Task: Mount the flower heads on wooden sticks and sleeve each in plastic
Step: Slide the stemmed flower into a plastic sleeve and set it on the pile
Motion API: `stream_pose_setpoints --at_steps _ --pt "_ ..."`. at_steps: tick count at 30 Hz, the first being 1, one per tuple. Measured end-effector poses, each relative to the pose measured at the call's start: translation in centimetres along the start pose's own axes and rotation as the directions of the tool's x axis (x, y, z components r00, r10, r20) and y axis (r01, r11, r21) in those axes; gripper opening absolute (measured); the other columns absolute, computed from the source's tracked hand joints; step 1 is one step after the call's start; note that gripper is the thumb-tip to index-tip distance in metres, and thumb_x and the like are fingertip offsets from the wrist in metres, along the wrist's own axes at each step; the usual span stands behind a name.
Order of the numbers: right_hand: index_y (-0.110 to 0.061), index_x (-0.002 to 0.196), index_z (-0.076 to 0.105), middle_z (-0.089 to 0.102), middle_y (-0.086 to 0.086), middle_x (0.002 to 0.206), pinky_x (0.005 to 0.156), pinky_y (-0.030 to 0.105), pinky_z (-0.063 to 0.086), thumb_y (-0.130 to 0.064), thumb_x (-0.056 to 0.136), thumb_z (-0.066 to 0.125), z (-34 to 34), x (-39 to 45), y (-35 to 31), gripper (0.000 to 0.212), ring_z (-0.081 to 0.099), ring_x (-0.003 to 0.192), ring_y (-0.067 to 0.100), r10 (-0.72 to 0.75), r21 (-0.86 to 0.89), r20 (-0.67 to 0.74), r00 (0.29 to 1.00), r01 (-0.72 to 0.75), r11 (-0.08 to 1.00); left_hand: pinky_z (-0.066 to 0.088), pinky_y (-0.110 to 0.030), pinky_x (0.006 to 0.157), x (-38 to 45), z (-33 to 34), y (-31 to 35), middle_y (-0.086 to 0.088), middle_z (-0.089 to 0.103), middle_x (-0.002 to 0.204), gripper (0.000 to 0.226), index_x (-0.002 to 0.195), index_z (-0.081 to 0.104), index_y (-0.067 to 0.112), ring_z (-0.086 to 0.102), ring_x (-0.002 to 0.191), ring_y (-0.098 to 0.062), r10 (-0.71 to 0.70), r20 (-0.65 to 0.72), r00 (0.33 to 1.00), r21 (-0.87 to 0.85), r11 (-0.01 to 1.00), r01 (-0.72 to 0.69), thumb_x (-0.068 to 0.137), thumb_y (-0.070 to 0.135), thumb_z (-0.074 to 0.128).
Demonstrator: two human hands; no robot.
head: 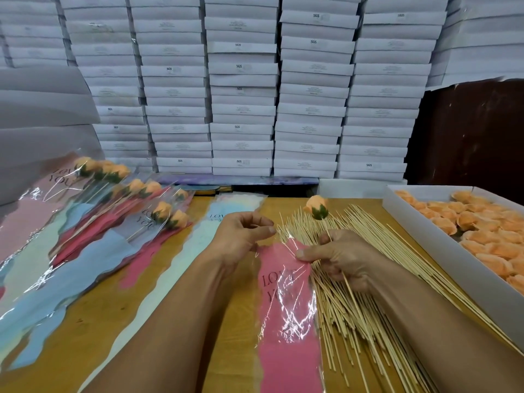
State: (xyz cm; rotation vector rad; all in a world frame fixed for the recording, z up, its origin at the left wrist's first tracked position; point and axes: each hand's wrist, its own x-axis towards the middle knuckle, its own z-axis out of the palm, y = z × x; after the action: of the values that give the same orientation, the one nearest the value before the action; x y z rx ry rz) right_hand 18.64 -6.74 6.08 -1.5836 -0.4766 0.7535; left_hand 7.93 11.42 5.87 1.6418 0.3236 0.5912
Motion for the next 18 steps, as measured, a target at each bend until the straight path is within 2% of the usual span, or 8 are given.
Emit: stream_pose_setpoints --at_steps 3,5,9,12,14,15,16,18 --pt "-0.014 0.093 0.044 0.07 0.006 0.063 0.029 0.02 0.026 -0.005 0.064 0.089 -0.03 0.17 0.2 0.054 0.035 0.034 0.008 0.022 0.004 0.012 1.0 -0.022 1.0 0.046 -0.023 0.064 -0.05 -0.33 0.16 0.0 0.075 0.089 0.012 0.077 0.074 0.013 0.063 0.073 -0.007 0.088 0.002 0.996 -0.026 0.996 -0.088 0.078 0.002 0.08" --pt "-0.013 0.096 0.045 0.073 0.009 0.071 0.029 0.02 0.026 -0.007 0.066 0.089 -0.06 0.29 0.33 0.053 0.035 0.034 0.007 0.036 0.0 0.03 0.999 -0.036 0.999 0.044 -0.029 0.07 -0.12 -0.5 0.16 -0.005 0.074 0.09 0.013 0.078 0.073 0.014 0.062 0.079 -0.013 0.124 0.039 0.991 -0.069 0.99 -0.121 0.079 0.002 0.077" --pt "-0.007 0.1 0.05 0.074 0.011 0.077 0.028 0.019 0.026 -0.011 0.06 0.09 -0.13 0.26 0.4 0.056 0.036 0.034 0.006 0.047 -0.003 0.101 0.994 -0.046 0.999 0.047 -0.027 0.065 -0.19 -0.29 -0.14 -0.016 0.071 0.084 0.015 0.082 0.063 0.012 0.058 0.077 -0.024 0.13 0.167 0.977 -0.128 0.986 -0.109 0.091 0.001 0.064" --pt "-0.002 0.101 0.059 0.076 0.015 0.085 0.028 0.018 0.026 -0.031 0.059 0.089 -0.13 0.17 0.24 0.059 0.036 0.034 0.005 0.049 -0.01 0.126 0.991 -0.048 0.999 0.052 -0.029 0.059 -0.29 -0.25 -0.02 -0.017 0.068 0.078 0.013 0.086 0.058 0.007 0.064 0.066 -0.022 0.115 0.207 0.972 -0.245 0.968 -0.062 0.094 -0.003 0.058" --pt "-0.008 0.103 0.061 0.075 0.013 0.078 0.028 0.018 0.024 -0.046 0.078 0.079 -0.28 0.27 0.07 0.049 0.034 0.035 0.006 0.064 0.009 0.084 0.994 -0.065 0.998 0.053 -0.028 0.056 -0.39 -0.24 0.09 -0.017 0.067 0.075 0.014 0.086 0.057 0.007 0.065 0.062 -0.02 0.115 0.216 0.969 -0.287 0.957 -0.049 0.093 -0.005 0.055" --pt "-0.011 0.095 0.058 0.071 0.013 0.072 0.028 0.017 0.023 -0.05 0.09 0.069 -0.42 0.4 0.01 0.04 0.033 0.034 0.007 0.075 0.049 0.057 0.996 -0.078 0.996 0.052 -0.028 0.057 -0.43 -0.21 0.13 -0.016 0.065 0.074 0.016 0.084 0.057 0.007 0.063 0.062 -0.02 0.112 0.219 0.969 -0.292 0.955 -0.045 0.093 -0.006 0.055" --pt "-0.014 0.085 0.053 0.067 0.014 0.066 0.029 0.016 0.021 -0.049 0.099 0.057 -0.59 0.61 0.04 0.037 0.031 0.032 0.009 0.089 0.111 0.034 0.995 -0.092 0.99 0.051 -0.028 0.058 -0.42 -0.16 0.15 -0.016 0.064 0.072 0.017 0.083 0.057 0.008 0.061 0.061 -0.021 0.105 0.224 0.969 -0.291 0.956 -0.036 0.093 -0.005 0.055" --pt "-0.017 0.074 0.046 0.057 0.011 0.055 0.03 0.012 0.019 -0.038 0.103 0.04 -0.77 0.95 -0.06 0.035 0.026 0.03 0.009 0.114 0.227 -0.014 0.993 -0.108 0.968 0.047 -0.029 0.057 -0.44 -0.04 0.15 -0.015 0.061 0.064 0.013 0.082 0.055 0.009 0.055 0.057 -0.021 0.081 0.273 0.959 -0.29 0.957 0.002 0.091 0.0 0.058"
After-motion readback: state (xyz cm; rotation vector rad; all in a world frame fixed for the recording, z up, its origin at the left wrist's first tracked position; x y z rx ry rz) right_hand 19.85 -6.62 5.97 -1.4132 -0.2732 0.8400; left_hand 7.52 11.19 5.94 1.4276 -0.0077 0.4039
